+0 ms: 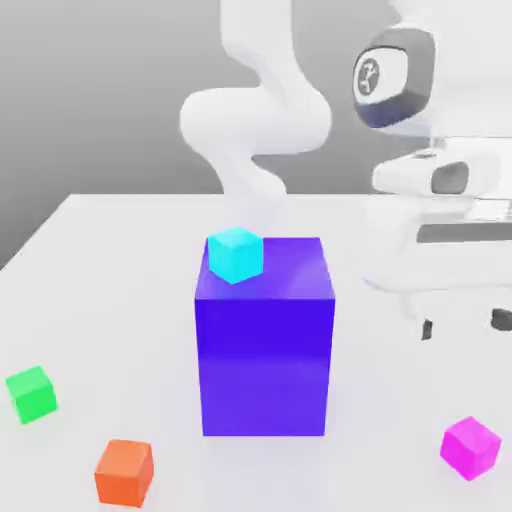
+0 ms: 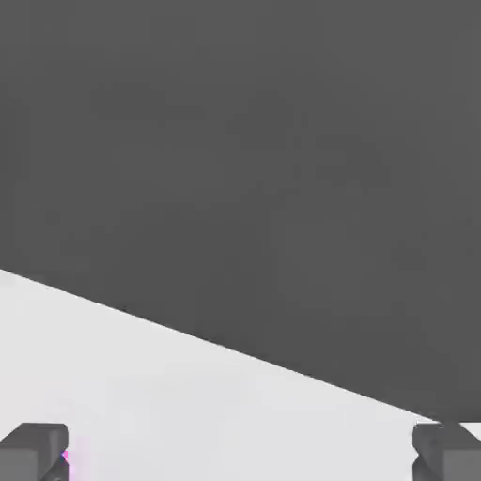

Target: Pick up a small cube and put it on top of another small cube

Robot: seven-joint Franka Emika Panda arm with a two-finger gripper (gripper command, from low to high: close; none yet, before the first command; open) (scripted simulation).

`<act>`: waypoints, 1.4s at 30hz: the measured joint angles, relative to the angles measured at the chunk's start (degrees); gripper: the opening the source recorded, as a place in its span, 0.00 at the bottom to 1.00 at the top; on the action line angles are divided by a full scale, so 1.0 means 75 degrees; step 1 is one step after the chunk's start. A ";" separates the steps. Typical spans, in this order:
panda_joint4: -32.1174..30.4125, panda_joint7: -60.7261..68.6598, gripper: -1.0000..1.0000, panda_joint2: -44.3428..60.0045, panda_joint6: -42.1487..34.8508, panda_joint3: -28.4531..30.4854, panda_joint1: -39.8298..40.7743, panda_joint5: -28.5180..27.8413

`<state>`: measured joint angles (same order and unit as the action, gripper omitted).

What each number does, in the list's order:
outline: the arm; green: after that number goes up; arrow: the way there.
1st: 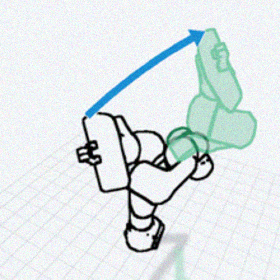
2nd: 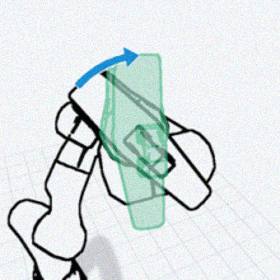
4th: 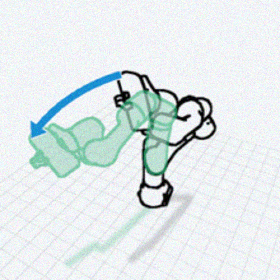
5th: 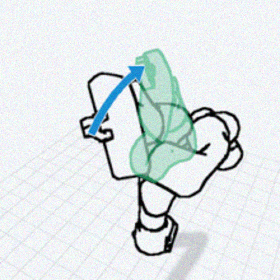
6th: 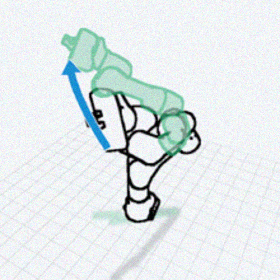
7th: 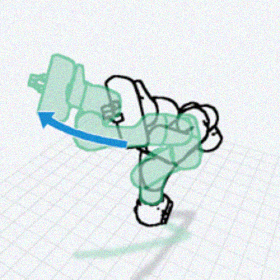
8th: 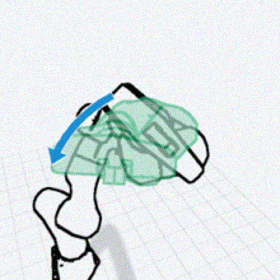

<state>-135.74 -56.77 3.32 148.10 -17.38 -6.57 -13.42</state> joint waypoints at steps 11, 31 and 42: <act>0.0052 -0.0604 0.50 0.2965 0.1480 0.0239 -0.1048 -0.0730; -0.0542 -0.0457 0.00 0.1461 0.0635 0.1014 0.0827 0.0659; -0.1115 -0.1130 0.00 0.0601 0.0424 0.3185 0.3062 0.1631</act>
<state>-144.10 -65.24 7.83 151.28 6.50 16.40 -1.19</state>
